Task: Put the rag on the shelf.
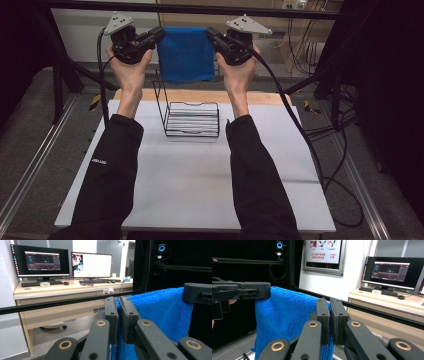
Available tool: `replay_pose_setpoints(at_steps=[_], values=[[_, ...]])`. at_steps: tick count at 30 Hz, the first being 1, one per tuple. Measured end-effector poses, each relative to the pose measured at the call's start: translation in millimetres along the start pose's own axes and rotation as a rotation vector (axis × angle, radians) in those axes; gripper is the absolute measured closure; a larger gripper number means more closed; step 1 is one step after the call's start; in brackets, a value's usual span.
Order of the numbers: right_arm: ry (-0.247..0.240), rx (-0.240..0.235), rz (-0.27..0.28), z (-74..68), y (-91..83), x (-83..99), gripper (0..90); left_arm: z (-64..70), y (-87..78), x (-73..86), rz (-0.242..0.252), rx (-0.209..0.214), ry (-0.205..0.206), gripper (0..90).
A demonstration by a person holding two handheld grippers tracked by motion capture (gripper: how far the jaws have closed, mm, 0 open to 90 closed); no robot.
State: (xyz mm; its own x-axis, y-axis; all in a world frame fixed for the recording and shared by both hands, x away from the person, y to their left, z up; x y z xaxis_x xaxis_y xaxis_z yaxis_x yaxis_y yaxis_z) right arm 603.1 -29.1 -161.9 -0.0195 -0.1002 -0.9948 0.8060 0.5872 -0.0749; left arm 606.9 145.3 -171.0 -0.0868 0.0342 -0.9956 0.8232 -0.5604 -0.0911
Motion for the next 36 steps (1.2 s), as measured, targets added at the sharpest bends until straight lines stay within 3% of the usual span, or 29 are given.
replay_pose_setpoints(at_steps=[17,29,36], values=[[0.050,-0.039,-0.058,-3.9,-9.0,47.2,86.5,10.2,-6.6,40.0,-0.063,0.040,0.040,84.6],[0.046,-0.075,-0.069,-13.2,-22.0,51.0,86.3,18.7,-22.0,49.1,-0.058,0.065,0.077,84.6],[0.026,-0.104,-0.098,-22.3,-30.0,55.7,86.1,21.3,-30.2,57.7,-0.086,0.080,0.064,84.5]])
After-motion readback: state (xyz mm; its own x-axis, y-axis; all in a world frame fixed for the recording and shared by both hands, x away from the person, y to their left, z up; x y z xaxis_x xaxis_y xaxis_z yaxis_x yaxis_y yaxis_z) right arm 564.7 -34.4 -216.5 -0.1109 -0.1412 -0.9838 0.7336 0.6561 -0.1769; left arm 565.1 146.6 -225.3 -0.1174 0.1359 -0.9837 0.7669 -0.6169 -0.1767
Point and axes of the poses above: each handheld gripper's, and its own axes: y roughly forward along the jaws, x roughly out of its underside, z roughly to its right, the point moved 9 cm from there along y, roughly forward along the jaws, and after that the axes turned 4 degrees about -z, right-handed, at the moved point
